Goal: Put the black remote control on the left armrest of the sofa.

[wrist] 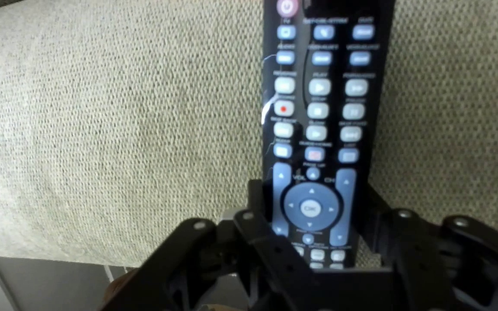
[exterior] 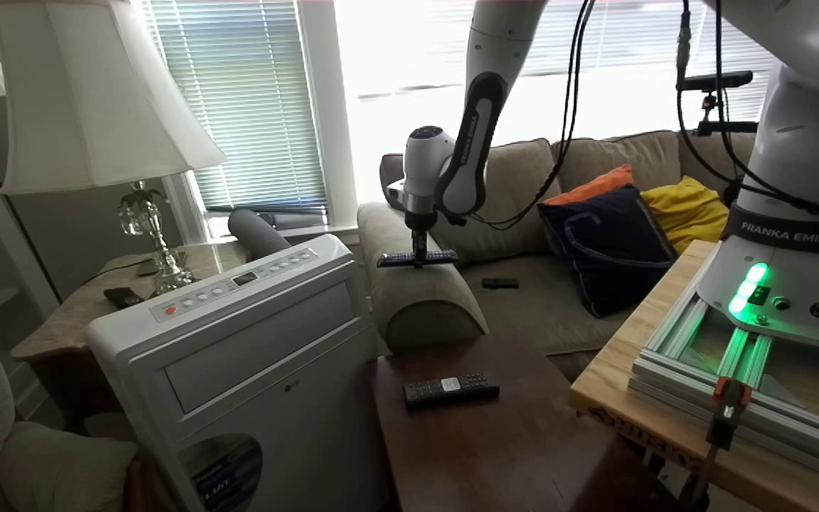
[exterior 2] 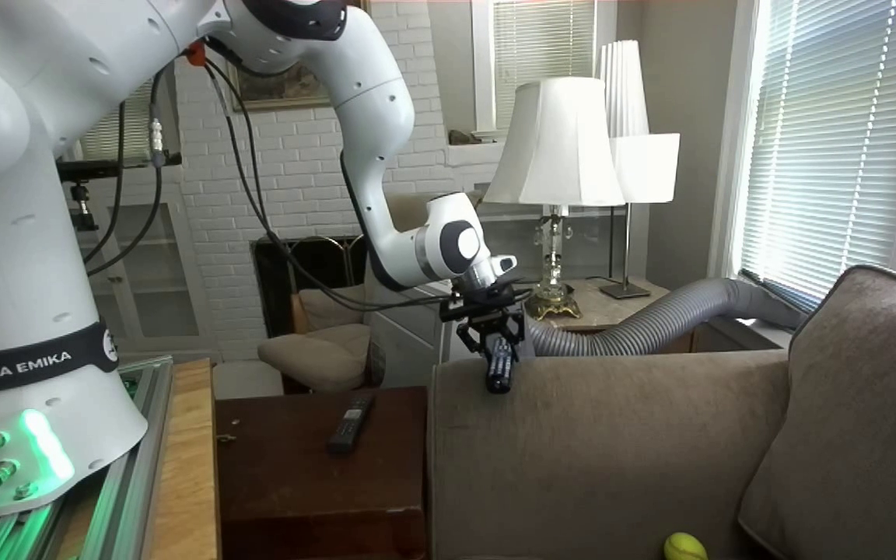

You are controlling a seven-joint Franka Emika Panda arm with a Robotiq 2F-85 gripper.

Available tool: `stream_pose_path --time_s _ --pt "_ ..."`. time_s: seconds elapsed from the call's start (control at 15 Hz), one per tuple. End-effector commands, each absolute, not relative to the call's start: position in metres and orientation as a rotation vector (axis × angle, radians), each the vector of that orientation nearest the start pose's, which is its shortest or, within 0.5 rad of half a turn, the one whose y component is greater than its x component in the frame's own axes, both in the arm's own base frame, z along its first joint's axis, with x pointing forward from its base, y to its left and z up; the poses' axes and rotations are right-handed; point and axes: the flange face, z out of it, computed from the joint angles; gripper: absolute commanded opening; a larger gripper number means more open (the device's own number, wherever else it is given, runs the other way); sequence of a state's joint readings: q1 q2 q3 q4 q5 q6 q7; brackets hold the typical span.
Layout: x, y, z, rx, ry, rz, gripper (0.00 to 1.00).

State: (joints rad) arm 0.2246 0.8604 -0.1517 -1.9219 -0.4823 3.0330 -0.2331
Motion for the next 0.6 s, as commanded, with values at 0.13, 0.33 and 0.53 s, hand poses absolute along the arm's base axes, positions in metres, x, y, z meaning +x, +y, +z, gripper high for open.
stream_pose_path --time_s 0.13,0.33,0.53 --pt "0.6152 0.0795 0.054 -3.057 -1.327 -0.335 0.27" --pt "0.6184 0.0802 0.0533 -3.051 -1.32 -0.348 0.27" --pt "0.6201 0.0799 0.0538 -3.052 -1.31 -0.342 0.27"
